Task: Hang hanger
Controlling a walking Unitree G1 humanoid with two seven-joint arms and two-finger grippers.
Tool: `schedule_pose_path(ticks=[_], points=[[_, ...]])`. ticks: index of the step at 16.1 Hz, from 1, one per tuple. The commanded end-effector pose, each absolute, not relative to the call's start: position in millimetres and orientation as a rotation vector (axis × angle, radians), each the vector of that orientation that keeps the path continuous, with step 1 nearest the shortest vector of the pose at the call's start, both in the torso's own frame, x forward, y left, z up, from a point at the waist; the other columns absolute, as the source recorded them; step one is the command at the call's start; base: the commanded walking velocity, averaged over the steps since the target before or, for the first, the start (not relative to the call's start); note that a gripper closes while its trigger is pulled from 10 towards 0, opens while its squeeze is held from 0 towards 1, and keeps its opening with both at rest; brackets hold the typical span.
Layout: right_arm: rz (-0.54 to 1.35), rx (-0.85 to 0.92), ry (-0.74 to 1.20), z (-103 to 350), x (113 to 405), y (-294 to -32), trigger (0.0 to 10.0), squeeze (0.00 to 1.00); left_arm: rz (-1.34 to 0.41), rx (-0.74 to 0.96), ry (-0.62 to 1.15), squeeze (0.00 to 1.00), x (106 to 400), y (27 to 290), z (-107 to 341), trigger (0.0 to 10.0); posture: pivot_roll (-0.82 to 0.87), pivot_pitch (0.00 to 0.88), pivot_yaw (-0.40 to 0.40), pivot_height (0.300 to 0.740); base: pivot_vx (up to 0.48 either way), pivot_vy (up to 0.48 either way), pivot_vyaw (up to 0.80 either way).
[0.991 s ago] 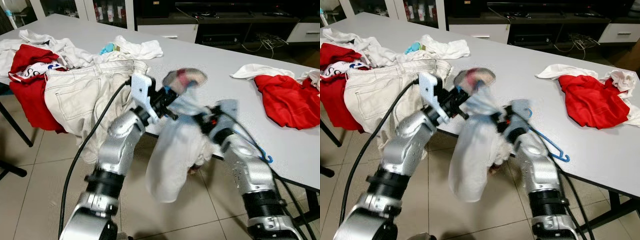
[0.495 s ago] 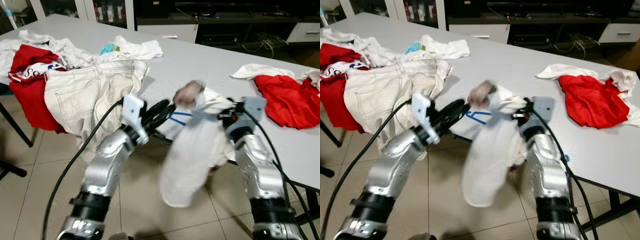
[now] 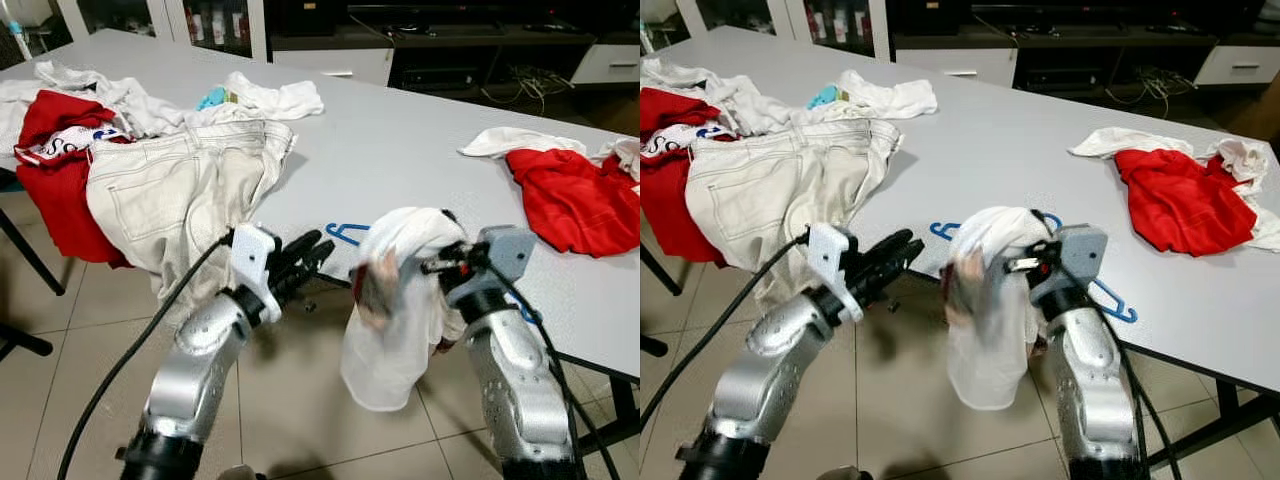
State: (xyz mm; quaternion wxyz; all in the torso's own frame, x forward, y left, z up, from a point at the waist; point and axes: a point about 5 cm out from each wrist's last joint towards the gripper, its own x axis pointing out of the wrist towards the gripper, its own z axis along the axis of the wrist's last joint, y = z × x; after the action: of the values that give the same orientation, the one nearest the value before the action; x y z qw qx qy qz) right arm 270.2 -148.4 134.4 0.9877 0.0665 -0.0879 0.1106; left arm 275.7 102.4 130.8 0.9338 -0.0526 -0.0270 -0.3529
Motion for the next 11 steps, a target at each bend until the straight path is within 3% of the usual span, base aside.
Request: schedule_pose_path(ticks=[1,7,8,9,11], points=[[0.222,0.129,-0.215,140.6,267.7,-149.3,0.0,0.00,-0.722,-0.090,-0.050,0.00,273.2,100.4,130.1,10.0,-0.05,0.000,-0.007,0.740,0.000,0.000,0.00],[0.236,0.114,-0.188,129.9,256.1,-150.8,0.0,0.00,-0.662,-0.073,0.010,0.00,261.5,108.9,110.4,10.0,-0.04,0.000,-0.008,0.740,0.000,0.000,0.00],[0.222,0.110,-0.190,129.6,255.9,-151.5,5.5,0.00,-0.651,-0.070,0.018,0.00,261.0,110.4,107.9,10.0,-0.04,0.000,-0.008,0.740,0.000,0.000,0.00],[0.209,0.107,-0.192,128.9,255.5,-151.7,9.4,0.00,-0.633,-0.065,0.028,0.00,260.7,113.2,104.3,10.0,-0.04,0.000,-0.008,0.740,0.000,0.000,0.00],[0.193,0.106,-0.200,127.3,253.4,-151.8,10.0,0.00,-0.593,-0.075,0.040,0.00,261.2,118.1,100.3,10.0,-0.04,0.000,-0.008,0.740,0.000,0.000,0.00]])
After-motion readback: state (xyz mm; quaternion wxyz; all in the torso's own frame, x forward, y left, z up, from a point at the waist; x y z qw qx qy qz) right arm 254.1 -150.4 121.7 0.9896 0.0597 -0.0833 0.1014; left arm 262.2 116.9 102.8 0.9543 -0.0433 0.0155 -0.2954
